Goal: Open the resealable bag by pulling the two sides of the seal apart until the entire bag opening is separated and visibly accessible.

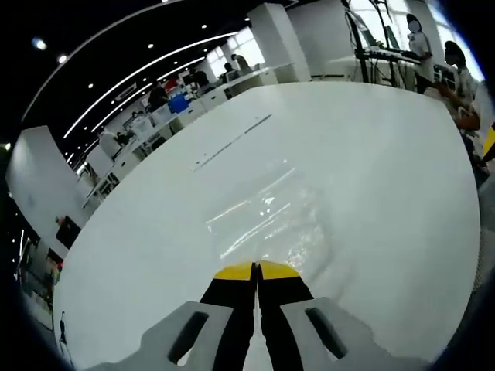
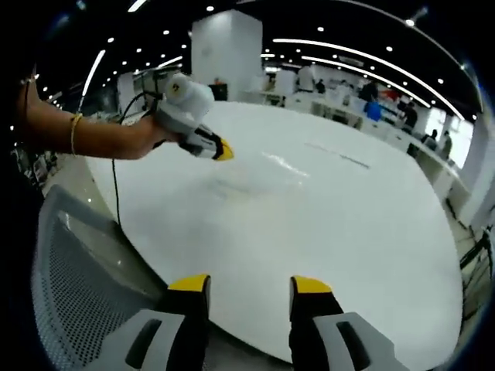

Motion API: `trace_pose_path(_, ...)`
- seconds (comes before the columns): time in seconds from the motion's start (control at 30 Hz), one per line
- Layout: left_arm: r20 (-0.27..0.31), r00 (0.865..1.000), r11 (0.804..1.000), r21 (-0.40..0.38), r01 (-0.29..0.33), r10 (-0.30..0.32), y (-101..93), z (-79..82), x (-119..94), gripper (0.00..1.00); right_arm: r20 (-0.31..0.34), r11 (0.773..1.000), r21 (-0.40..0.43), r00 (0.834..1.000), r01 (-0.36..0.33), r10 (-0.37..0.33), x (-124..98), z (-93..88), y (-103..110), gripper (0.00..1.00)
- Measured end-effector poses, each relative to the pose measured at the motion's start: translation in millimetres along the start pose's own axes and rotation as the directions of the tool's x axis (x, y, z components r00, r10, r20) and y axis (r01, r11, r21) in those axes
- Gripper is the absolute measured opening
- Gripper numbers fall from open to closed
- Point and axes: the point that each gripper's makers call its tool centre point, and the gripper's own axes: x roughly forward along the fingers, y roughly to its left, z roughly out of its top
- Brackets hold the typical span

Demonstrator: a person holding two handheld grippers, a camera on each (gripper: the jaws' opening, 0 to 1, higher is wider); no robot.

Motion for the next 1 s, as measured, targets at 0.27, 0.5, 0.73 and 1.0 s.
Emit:
trace_pose_path(0.27,0.002,1.0,0.998,-0.064,-0.028,0.028,5.5,16.0,22,0.0,0.005,0.999,0.046,1.0,0.003,-0.004,1,-3.3,-2,0.42)
trace_pose_path(0.5,-0.012,1.0,0.993,-0.12,-0.019,0.018,0.4,25.1,36,0.0,0.011,0.998,0.059,1.0,0.005,-0.005,-1,-2.9,-3,0.42)
trace_pose_path(0.73,-0.004,0.999,0.991,-0.122,0.051,-0.052,-15.1,33.1,40,0.0,0.013,0.998,0.062,1.0,0.008,-0.009,-1,-2.5,-4,0.41)
trace_pose_path(1.0,-0.029,0.991,0.987,-0.099,0.124,-0.127,-32.1,26.9,26,0.19,0.015,0.998,0.058,1.0,0.011,-0.012,-1,-2.8,-4,0.42)
